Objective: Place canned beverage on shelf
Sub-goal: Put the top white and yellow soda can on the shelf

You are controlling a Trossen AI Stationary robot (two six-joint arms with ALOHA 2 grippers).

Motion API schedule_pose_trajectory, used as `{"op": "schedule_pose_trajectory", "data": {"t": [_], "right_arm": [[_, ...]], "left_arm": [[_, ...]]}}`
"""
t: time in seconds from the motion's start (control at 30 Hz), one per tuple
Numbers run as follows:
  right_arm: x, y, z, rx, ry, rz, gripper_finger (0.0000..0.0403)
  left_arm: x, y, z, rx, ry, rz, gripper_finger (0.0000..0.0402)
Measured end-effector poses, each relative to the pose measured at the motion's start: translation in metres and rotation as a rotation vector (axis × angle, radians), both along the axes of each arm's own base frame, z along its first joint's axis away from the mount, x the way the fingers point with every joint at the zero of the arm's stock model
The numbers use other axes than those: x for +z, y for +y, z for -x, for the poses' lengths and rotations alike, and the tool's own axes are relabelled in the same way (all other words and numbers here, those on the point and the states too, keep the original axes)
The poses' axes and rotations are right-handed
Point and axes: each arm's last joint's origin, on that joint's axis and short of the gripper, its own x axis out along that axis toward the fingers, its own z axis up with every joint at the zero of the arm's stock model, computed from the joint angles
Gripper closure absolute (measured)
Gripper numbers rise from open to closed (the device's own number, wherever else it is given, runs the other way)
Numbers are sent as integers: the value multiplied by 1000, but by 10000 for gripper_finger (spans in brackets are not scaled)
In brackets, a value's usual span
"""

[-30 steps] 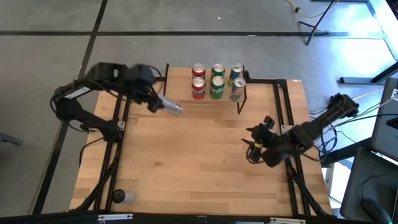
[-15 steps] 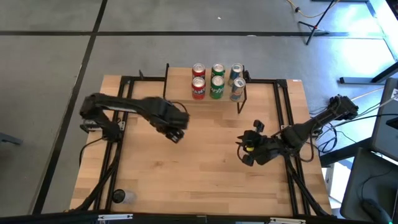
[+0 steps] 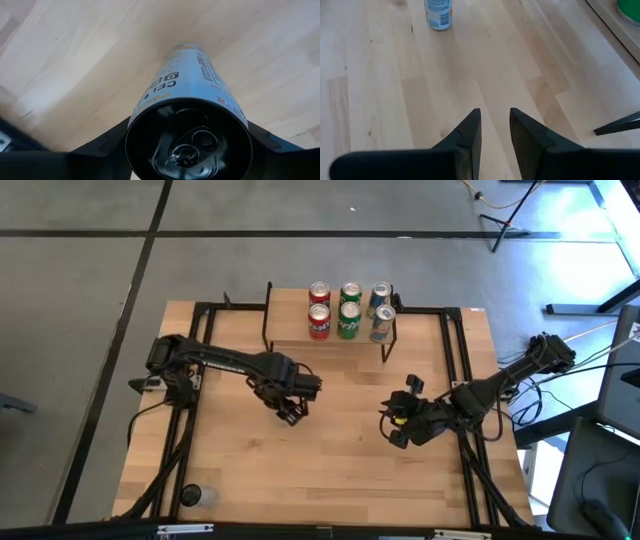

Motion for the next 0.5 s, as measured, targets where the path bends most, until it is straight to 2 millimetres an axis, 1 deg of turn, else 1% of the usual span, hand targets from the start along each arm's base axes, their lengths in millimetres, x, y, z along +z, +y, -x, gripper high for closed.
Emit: {"op": "schedule_pose_trajectory", "data": {"t": [0.17, 0.4, 0.5], "right_arm": [[0, 0, 0, -4, -3, 6, 315], [0, -1, 1, -10, 2, 21, 315], [-1, -1, 1, -11, 8, 26, 315]], "left_arm": [[0, -1, -1, 6, -6, 1, 140], [-1, -2, -1, 20, -2, 28, 70], [-1, -2, -1, 17, 0, 45, 50]]}}
